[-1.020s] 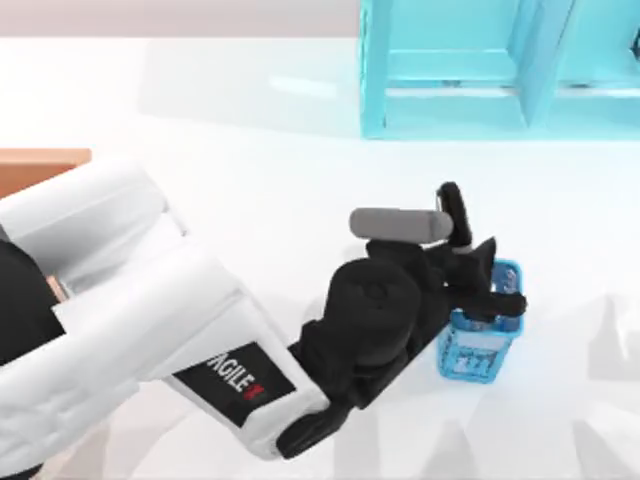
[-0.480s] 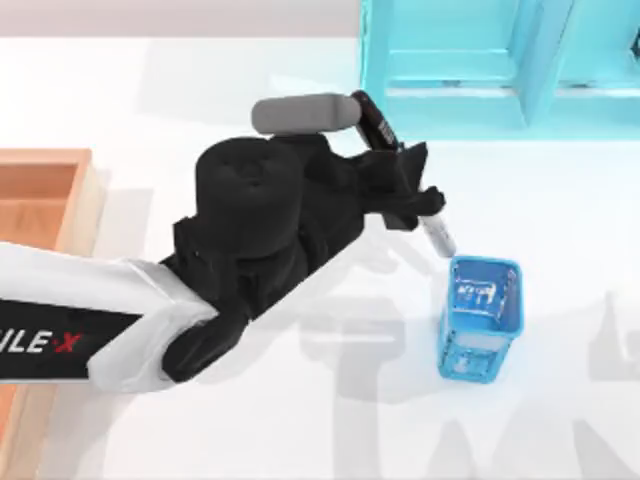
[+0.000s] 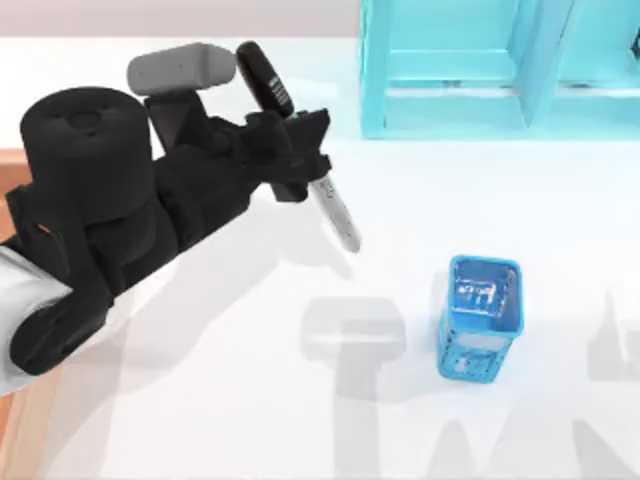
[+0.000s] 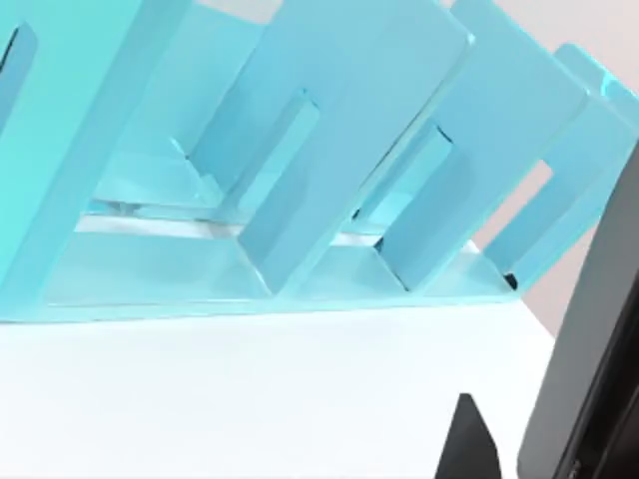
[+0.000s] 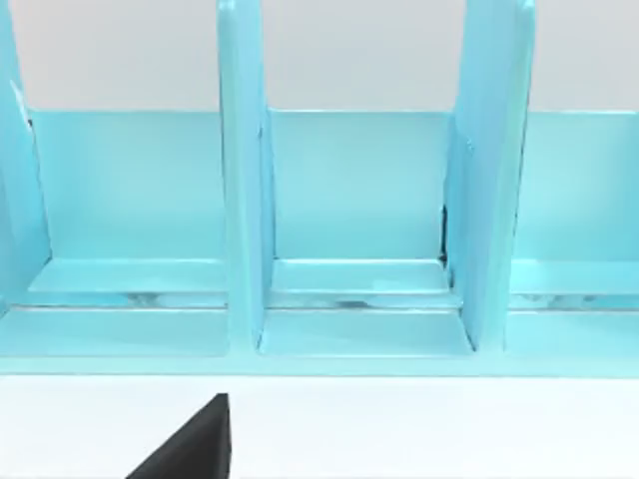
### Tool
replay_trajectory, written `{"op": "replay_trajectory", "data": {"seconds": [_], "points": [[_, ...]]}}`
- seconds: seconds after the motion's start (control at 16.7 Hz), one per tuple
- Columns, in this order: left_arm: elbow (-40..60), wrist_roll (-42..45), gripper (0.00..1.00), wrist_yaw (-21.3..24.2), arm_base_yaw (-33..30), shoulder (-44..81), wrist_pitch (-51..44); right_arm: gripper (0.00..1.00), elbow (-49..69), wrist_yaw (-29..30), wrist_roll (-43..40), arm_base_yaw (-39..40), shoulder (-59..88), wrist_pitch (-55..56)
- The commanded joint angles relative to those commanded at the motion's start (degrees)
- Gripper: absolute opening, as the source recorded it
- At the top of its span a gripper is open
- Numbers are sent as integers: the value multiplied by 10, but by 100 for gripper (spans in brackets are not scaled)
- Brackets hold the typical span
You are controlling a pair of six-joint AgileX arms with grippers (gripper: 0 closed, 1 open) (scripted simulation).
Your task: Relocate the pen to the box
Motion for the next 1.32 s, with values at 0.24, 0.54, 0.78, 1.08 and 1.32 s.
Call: {"op": "replay_trajectory", "data": {"seconds": [0.24,0.54,0.78,1.08,1.32], "points": [[2,1,0,-1,-2,1,0,100,0,0,0,0,0,0],[21,-1,0,60,46,27,44,100,0,0,0,0,0,0],[55,-4,0,217,160,83,133,100,0,0,0,0,0,0],[98,-5,0,528,355,163,271,100,0,0,0,0,0,0],[126,-4,0,788,521,216,378,100,0,0,0,0,0,0]]}}
